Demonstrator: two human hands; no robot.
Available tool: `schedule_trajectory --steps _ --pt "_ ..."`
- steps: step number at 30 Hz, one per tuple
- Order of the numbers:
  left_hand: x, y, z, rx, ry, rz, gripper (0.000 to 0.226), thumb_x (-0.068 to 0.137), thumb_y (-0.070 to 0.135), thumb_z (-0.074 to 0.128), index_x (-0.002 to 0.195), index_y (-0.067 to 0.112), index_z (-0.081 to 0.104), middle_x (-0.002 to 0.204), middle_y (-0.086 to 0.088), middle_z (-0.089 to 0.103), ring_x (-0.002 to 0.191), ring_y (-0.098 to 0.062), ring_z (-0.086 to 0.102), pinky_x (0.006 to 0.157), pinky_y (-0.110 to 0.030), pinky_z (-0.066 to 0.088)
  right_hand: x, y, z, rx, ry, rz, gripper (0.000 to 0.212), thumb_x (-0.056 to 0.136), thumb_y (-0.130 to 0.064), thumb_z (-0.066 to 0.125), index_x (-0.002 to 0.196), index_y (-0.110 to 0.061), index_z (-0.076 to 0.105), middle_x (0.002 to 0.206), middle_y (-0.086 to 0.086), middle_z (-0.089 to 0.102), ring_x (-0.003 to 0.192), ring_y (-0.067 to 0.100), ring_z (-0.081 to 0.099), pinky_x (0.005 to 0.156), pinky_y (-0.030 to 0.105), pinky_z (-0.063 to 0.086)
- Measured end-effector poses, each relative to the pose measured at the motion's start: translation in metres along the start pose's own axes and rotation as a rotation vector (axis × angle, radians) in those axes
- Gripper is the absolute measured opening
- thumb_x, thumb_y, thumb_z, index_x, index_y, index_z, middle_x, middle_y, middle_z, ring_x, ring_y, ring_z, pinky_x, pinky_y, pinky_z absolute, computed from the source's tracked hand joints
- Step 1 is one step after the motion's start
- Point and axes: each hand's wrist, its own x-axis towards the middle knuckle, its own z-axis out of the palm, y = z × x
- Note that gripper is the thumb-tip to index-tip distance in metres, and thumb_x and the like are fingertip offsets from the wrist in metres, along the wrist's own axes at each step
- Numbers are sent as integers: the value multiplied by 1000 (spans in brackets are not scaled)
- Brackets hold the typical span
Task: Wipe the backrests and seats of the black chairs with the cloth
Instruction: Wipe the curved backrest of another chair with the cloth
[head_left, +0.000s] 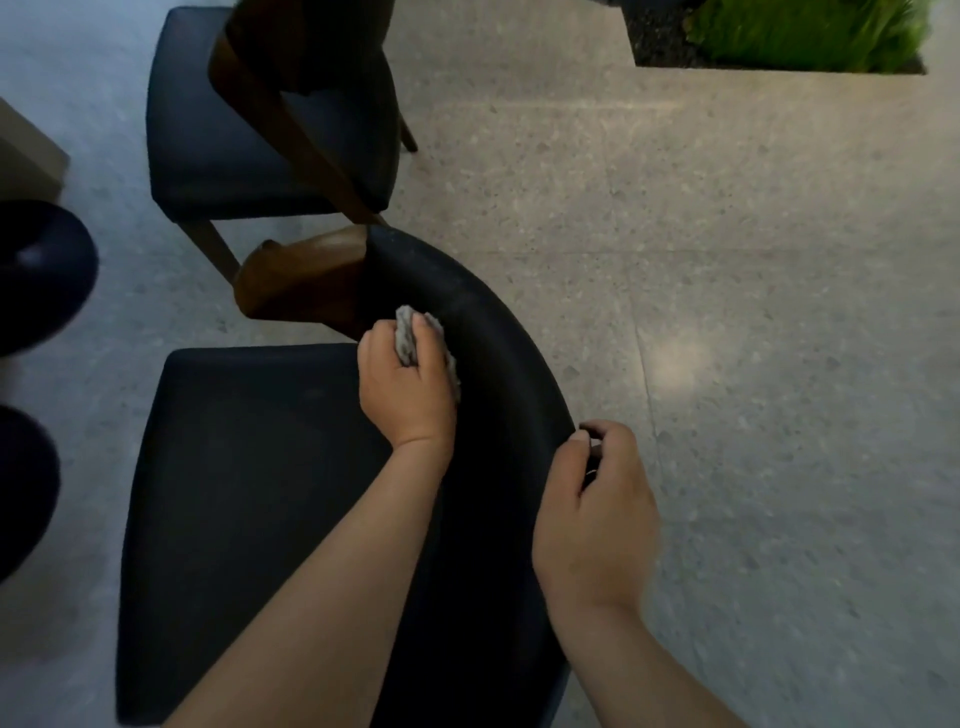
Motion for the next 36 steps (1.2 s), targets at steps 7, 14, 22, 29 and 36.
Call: schedule_trajectory --steps 7,14,22,29,36 --pt "-14 -25 -29 -8 -118 -106 36 101 40 45 69 24 47 77 -3 54 67 -10 49 64 -27 39 2 3 -7 143 -99 101 26 100 -39 36 106 -25 56 67 -7 57 59 4 54 52 17 36" --pt "-12 47 -16 -18 -157 368 28 90 43 61 75 23 49 83 3 49 68 -7 45 61 -17 38 40 -18 -14 126 -90 -42 22 102 -32 39 113 -20 53 75 -12 59 70 -2 57 57 10 38" --pt "20 42 -9 118 -72 360 30 92 45 58 75 25 44 82 8 46 66 -4 42 57 -20 34 45 -18 11 -16 -82 -137 44 95 -47 28 117 -18 53 73 -7 61 64 16 59 59 37 45" --pt "8 46 -8 90 -198 509 31 88 46 62 80 16 58 86 3 52 70 -8 48 59 -19 40 45 -19 11 -73 -70 -179 47 94 -49 26 118 -19 53 80 -6 62 68 14 60 60 35 47" --pt "12 14 4 -57 -22 235 32 94 45 50 73 21 46 80 1 50 68 -5 46 61 -16 37 45 -18 12 -75 -67 -178 49 94 -50 25 120 -18 53 72 -11 58 61 7 56 56 31 45"
